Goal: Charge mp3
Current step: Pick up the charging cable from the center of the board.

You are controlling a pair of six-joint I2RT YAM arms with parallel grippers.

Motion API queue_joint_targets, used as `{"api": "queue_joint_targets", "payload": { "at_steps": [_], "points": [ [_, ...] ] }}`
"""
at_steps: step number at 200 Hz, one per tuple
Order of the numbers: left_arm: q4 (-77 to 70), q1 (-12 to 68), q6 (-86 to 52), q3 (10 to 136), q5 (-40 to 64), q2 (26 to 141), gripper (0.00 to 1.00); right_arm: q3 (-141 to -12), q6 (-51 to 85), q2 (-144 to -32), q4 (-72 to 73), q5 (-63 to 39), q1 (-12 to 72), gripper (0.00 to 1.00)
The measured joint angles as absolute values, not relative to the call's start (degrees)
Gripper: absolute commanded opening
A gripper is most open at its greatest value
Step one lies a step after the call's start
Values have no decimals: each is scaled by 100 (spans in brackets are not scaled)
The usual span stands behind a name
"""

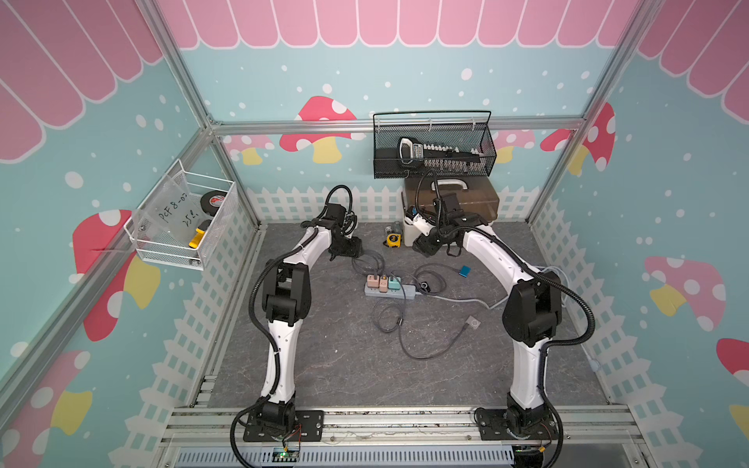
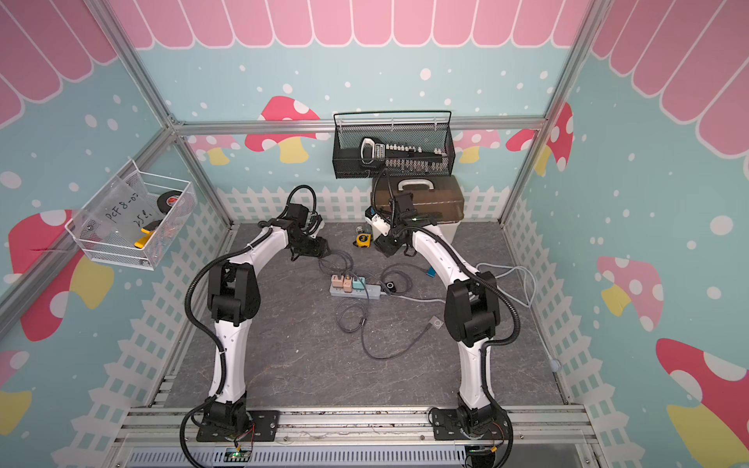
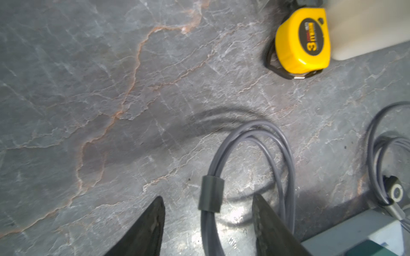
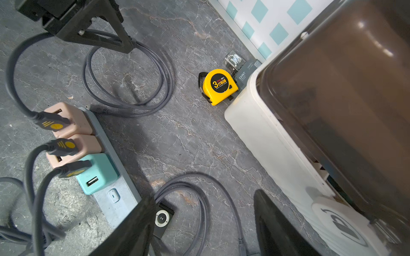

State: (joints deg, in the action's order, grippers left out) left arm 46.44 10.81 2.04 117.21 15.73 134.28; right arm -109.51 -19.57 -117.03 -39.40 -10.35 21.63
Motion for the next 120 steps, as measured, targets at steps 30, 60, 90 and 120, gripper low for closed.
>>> {"api": "queue_joint_targets", "payload": {
  "at_steps": [30, 60, 90, 120],
  "points": [
    [4740, 1236, 329, 11786, 1535, 13504, 50, -10951, -1957, -11703, -3940, -1033, 2163, 68],
    [4912, 1376, 419, 11885, 1319, 13745, 43, -10951, -1959, -11703, -3942, -1033, 2163, 68],
    [5131, 1431, 489, 12062, 1015, 14011, 40, -10943, -1957, -11703, -3942, -1031, 2163, 68],
    [5290, 1470, 526, 12258, 733, 14064, 34, -10787, -1957, -11671, -3940, -1028, 2163, 68]
  ]
}}
